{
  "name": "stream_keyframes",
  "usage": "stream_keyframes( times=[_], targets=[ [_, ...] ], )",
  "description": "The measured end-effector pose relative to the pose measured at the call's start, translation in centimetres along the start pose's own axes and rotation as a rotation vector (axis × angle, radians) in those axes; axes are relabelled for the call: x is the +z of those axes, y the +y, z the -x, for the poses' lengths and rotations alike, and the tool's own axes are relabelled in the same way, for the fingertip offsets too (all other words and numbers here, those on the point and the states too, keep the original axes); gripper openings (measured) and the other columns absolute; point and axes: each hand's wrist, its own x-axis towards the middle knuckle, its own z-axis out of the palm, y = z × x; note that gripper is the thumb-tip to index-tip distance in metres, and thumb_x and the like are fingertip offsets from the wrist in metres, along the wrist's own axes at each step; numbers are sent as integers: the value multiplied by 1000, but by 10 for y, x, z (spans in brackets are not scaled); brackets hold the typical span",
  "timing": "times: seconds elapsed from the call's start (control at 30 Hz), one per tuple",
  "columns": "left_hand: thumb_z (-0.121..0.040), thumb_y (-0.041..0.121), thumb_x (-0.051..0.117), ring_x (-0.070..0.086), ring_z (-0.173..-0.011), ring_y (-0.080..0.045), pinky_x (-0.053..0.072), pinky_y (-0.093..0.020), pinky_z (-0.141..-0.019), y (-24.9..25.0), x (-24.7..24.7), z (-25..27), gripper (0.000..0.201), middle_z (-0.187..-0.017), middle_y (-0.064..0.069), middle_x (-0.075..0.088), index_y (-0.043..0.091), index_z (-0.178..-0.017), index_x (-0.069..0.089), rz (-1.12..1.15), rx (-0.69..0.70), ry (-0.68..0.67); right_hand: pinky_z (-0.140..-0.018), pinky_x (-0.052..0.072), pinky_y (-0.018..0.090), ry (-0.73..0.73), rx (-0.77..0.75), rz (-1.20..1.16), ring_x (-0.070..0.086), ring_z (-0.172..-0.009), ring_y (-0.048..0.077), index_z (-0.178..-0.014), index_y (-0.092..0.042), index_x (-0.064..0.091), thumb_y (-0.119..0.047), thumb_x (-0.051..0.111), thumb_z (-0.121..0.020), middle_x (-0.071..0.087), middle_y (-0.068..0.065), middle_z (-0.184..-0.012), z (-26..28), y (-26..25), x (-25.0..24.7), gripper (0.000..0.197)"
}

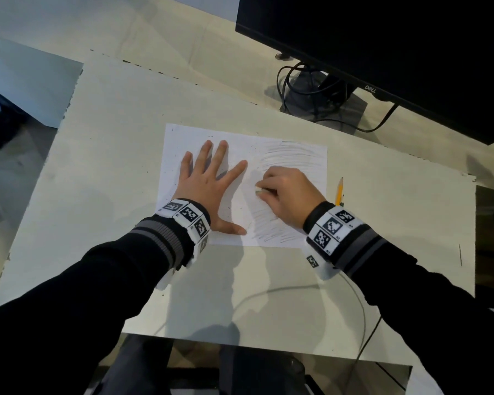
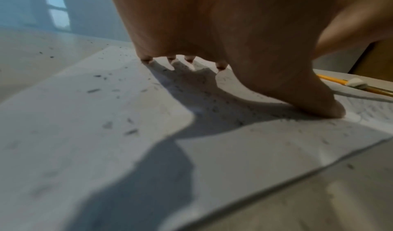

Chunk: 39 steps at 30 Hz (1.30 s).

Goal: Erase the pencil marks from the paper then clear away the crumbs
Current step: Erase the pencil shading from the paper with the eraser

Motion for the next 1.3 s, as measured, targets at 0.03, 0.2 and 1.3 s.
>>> stream_keyframes(
  times=[0.03, 0.2, 1.3],
  targets=[
    [-47, 101, 47, -27, -146, -37, -5, -62, -117, 0, -1, 1, 139, -157, -11, -35, 39, -151, -22, -1, 0, -2, -77, 54, 37, 36, 22, 5, 62, -84, 20, -101, -8, 76, -16, 66, -92, 66, 3, -94, -2, 2, -1, 16],
    [-48, 101, 46, -24, -147, -36, -3, -62, -117, 2, -2, 1, 138, -158, -10, -32, 37, -152, -20, -4, -2, 0, -72, 54, 37, -63, -97, -23, 63, -79, 23, -100, -6, 75, -13, 66, -91, 65, 5, -92, 17, -13, 13, 15],
    [-71, 70, 69, -17, -150, -14, -15, -34, -119, 1, 10, 19, 109, -164, 4, -15, 27, -156, 15, 282, 155, 74, -77, 54, 38, 120, 154, -139, 61, -81, 22, -100, -5, 76, -11, 70, -88, 64, 6, -93, 24, -15, 22, 15]
  ],
)
